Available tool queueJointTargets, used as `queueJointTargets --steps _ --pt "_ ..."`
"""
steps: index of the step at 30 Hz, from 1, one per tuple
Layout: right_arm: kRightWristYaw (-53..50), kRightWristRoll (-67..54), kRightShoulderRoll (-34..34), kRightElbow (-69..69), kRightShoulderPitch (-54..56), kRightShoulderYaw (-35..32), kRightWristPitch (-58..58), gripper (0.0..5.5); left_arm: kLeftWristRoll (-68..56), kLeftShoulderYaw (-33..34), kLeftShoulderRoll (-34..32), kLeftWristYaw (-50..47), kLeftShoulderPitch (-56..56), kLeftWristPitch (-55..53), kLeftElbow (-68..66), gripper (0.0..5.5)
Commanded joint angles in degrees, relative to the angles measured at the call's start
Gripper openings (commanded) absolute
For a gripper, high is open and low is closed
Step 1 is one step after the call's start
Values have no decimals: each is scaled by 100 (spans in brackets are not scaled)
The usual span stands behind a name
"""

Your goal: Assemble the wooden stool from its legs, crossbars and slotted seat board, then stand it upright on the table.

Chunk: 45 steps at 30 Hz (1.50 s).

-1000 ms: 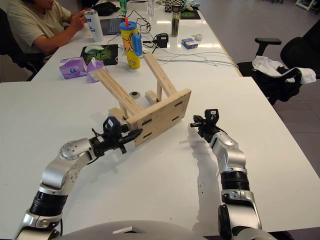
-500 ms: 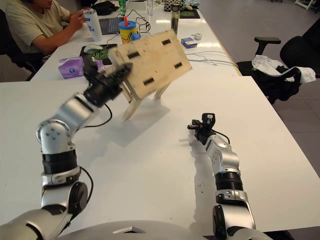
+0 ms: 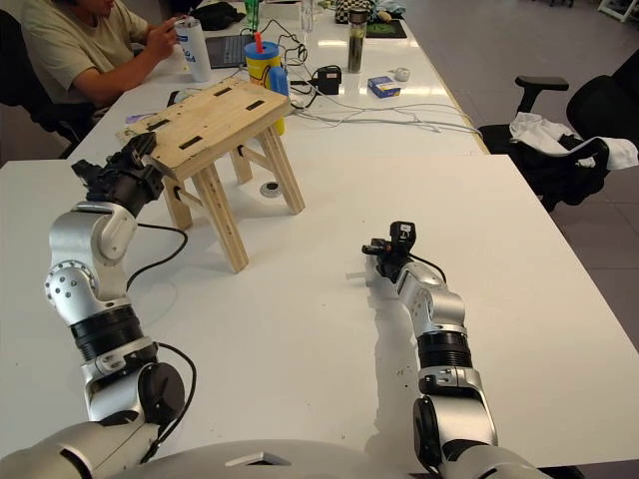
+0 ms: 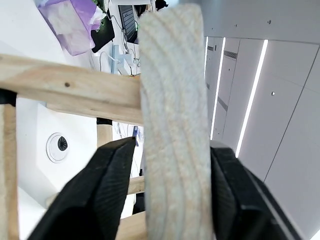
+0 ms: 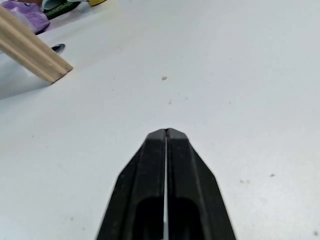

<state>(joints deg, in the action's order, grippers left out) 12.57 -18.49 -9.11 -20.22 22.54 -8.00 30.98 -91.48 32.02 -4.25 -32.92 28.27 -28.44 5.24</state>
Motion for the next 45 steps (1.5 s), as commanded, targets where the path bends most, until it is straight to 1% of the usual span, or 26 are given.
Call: queueJointTargets --steps 1,5,8,11,13,15,17,19,21,23,25,26,30,32,33,34,36,37,38,41,45 --pt "61 15 -23 38 -25 11 161 0 60 -96 100 274 -499 81 459 284" --pt "129 10 -49 50 -54 0 232 0 -264 -130 202 665 -919 115 1025 343" --pt "159 16 -65 53 -103 -26 246 0 -584 -187 78 940 -1370 -26 1442 386" --pt "199 40 -84 23 -88 -10 249 0 -642 -328 -306 1188 -2091 -422 1804 390" --pt "205 50 -97 38 -91 -11 259 0 -761 -425 -419 1368 -2540 -591 1957 390" --pt "192 42 -104 73 -112 -33 274 0 -673 -670 -671 1808 -2993 -949 2071 390" --pt "203 60 -120 30 -83 -23 261 0 -243 -1041 -1028 2501 -3398 -1347 2223 390" --pt "232 81 -155 -21 -63 -14 242 0 566 -1637 -1494 3458 -3550 -1635 2422 390" --pt "261 98 -184 -92 -20 -7 223 0 1731 -2397 -2058 4489 -3378 -1604 2581 390" --pt "285 133 -203 -183 37 22 197 0 2899 -3171 -2440 5241 -2971 -1313 2451 390" --pt "326 163 -192 -275 119 79 171 0 4319 -3991 -2734 5776 -2532 -670 1985 390" --pt "353 188 -182 -334 184 128 155 0 4885 -4224 -2758 5916 -2327 -337 1607 390" --pt "417 233 -152 -491 360 214 57 0 7008 -5102 -2775 6470 -1210 1349 -826 390" --pt "457 250 -122 -510 401 279 24 0 7879 -5315 -2816 6157 -506 1968 -2420 390" --pt "480 282 -106 -550 441 341 -2 0 8649 -5655 -3030 5615 -82 2211 -3419 390" --pt "497 301 -86 -565 472 390 -28 0 9146 -5762 -3281 4934 334 2238 -4425 390" --pt "513 305 -55 -556 498 448 -74 0 9427 -5477 -3883 3994 991 2277 -5835 390" --pt "500 297 -55 -530 460 453 -88 0 9507 -5415 -4054 3832 1260 2392 -6203 390" --pt "495 287 -52 -488 398 466 -87 0 9720 -5544 -4177 3719 1508 2448 -6459 390" --pt "491 285 -23 -452 317 531 -89 0 10109 -5803 -4233 3487 1956 2601 -6916 390" --pt "495 271 -4 -410 331 605 -79 0 10044 -5605 -3886 3588 1948 2963 -7075 390"
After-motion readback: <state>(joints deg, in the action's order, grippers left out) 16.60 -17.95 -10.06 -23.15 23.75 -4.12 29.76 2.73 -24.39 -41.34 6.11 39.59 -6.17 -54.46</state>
